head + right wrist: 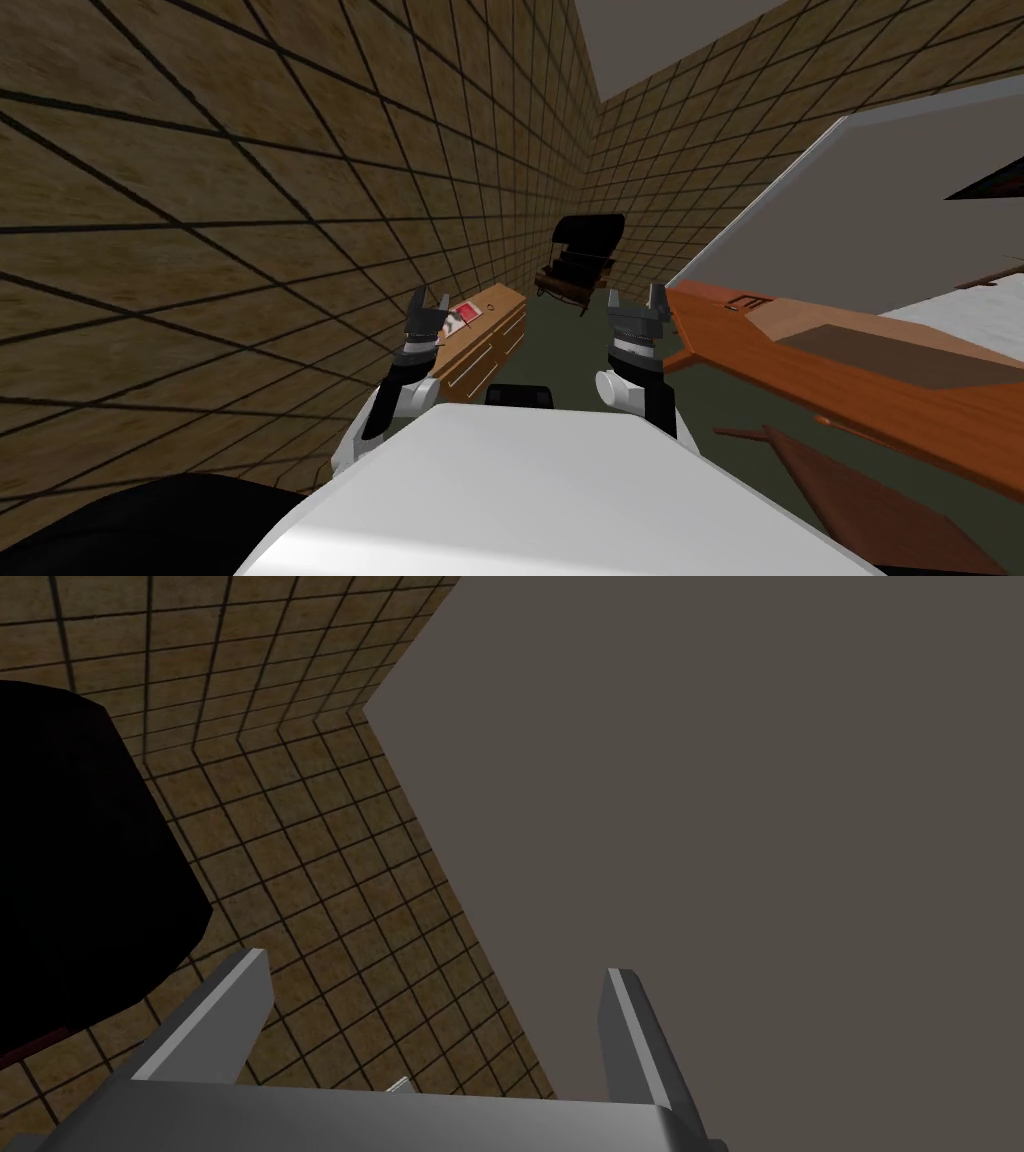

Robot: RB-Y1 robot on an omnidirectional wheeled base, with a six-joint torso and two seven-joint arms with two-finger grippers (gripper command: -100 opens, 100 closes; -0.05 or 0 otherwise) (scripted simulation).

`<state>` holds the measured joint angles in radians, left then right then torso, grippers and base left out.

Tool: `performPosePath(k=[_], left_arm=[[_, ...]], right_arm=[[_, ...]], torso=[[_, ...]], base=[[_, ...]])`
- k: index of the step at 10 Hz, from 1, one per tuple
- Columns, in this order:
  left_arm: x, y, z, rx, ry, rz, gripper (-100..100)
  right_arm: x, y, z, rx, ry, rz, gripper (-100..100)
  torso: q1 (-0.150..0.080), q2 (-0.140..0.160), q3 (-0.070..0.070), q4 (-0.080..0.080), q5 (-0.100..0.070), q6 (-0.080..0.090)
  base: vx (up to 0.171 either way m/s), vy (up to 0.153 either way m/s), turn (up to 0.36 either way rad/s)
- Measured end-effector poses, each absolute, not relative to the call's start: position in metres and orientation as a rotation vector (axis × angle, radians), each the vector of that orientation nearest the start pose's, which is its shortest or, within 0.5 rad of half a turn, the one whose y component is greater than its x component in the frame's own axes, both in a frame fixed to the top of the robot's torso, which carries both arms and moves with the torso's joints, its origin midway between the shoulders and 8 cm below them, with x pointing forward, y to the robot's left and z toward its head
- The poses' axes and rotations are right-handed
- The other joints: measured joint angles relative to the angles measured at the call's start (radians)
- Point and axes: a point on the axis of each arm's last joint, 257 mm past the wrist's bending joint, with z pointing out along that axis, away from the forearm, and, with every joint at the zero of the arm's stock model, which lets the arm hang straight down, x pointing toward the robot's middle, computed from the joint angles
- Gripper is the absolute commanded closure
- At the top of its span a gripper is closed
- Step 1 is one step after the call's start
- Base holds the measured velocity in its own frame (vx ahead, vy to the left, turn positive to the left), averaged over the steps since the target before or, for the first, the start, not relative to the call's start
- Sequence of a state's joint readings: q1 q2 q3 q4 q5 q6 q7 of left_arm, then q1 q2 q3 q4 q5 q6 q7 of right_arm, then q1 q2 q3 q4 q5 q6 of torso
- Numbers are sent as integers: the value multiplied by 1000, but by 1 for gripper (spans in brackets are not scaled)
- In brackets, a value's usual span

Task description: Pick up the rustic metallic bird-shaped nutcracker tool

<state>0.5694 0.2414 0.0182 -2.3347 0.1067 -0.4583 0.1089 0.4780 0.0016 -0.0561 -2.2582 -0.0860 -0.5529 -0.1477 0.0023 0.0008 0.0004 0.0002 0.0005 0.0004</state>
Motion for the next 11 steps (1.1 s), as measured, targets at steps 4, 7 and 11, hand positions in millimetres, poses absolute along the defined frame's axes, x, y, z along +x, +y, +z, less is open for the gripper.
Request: performPosePath(k=[4, 7, 11], left_arm=[[340, 285, -18, -678, 915, -1362, -100], [341, 297, -48, -708, 1023, -1309, -100], [332, 324, -110, -791, 1216, -1196, -100]], right_arm=[[335, -306, 33, 712, 473, 1455, 0], [335, -306, 33, 712, 473, 1455, 0], [335, -306, 33, 712, 473, 1455, 0]], torso=[[-1, -1, 0, 0, 0, -1], [-1, -2, -1, 0, 0, 0], [-2, -4, -2, -1, 0, 0]], base=[[0, 15, -138], [14, 5, -186], [30, 1, -156]])
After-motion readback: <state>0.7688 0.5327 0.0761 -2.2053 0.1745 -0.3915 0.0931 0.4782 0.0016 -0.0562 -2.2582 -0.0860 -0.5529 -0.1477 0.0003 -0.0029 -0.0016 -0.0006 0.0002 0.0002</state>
